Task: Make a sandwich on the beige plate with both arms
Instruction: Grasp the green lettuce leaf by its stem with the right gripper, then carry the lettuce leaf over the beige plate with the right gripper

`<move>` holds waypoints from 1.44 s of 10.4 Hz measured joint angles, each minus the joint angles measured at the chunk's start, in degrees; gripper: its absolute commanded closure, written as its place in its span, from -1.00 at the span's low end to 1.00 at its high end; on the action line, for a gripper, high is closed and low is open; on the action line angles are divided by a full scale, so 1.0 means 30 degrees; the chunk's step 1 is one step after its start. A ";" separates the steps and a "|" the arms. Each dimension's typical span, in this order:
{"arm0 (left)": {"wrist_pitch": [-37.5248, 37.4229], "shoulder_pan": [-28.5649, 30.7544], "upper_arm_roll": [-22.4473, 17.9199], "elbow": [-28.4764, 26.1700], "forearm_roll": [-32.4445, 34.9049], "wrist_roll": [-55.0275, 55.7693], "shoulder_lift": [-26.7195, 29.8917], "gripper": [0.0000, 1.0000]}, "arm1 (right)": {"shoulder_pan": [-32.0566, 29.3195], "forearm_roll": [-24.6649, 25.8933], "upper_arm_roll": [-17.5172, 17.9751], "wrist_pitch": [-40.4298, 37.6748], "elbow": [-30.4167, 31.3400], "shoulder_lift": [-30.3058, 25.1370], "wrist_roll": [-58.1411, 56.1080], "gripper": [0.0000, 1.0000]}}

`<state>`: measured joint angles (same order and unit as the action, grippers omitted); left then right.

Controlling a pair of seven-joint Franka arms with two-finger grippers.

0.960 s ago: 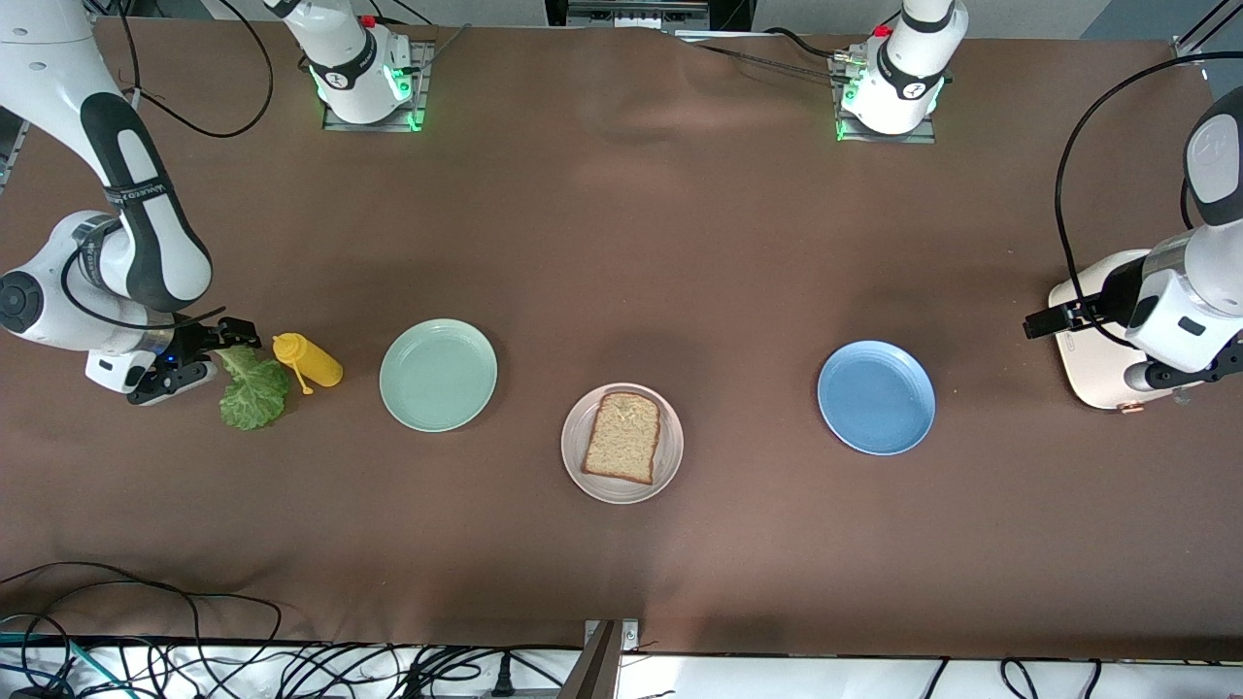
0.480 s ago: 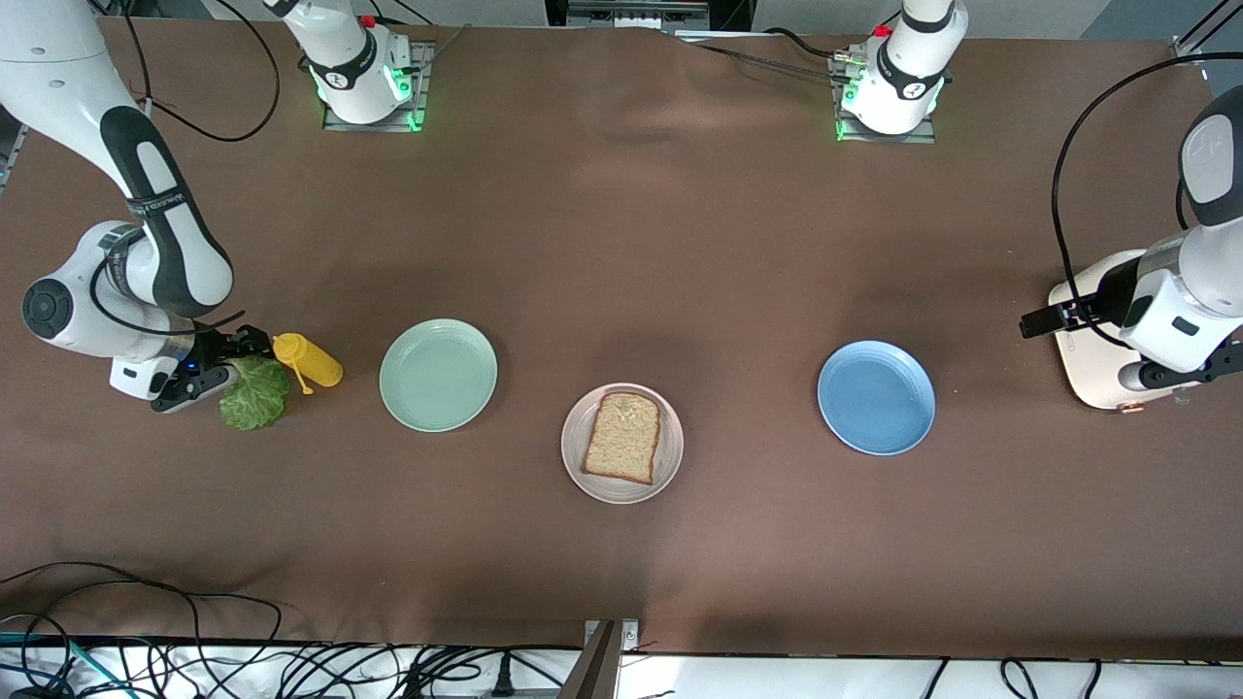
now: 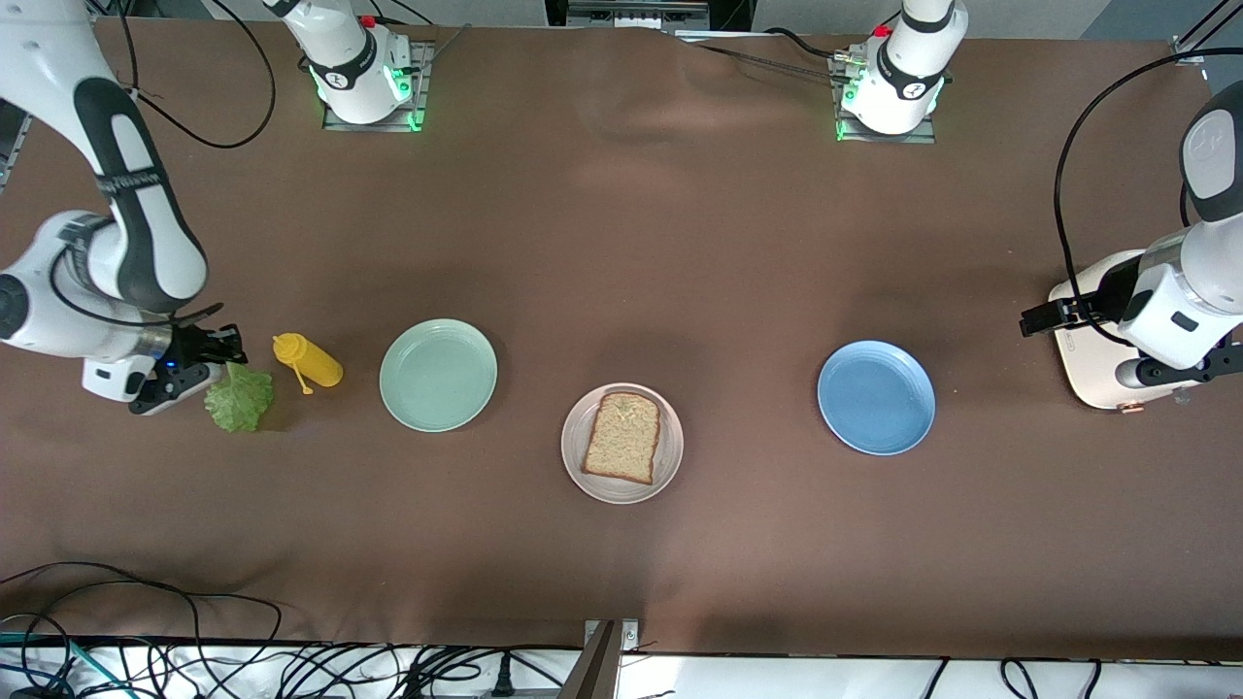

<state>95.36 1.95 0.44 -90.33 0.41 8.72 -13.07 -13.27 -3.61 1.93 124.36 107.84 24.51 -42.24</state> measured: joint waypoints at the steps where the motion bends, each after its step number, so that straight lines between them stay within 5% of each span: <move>1: 0.0000 -0.0006 0.0029 0.0023 0.0000 -0.0092 0.0005 -1.00 | -0.0003 0.0000 0.0128 -0.1133 -0.0433 -0.0923 -0.0041 1.00; 7: 0.0022 -0.0032 0.0160 0.0704 0.0000 -0.0334 0.0123 -1.00 | 0.1812 -0.0230 0.1465 -0.5908 -0.2673 -0.5011 0.2710 1.00; 12: -0.0439 -0.0045 0.0426 0.0968 0.0000 -0.0343 0.0306 -1.00 | 0.7795 -0.0235 0.1487 -0.6128 -0.3677 -0.4410 1.2621 1.00; 15: -0.0515 -0.0083 0.0740 0.0978 0.0000 -0.0342 0.0366 -1.00 | 1.0922 -0.0250 0.1454 -0.5370 -0.6212 -0.1499 1.7439 1.00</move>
<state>93.81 1.71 2.66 -87.40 0.41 7.70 -11.97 19.50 -4.36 6.30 108.25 89.21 20.01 10.08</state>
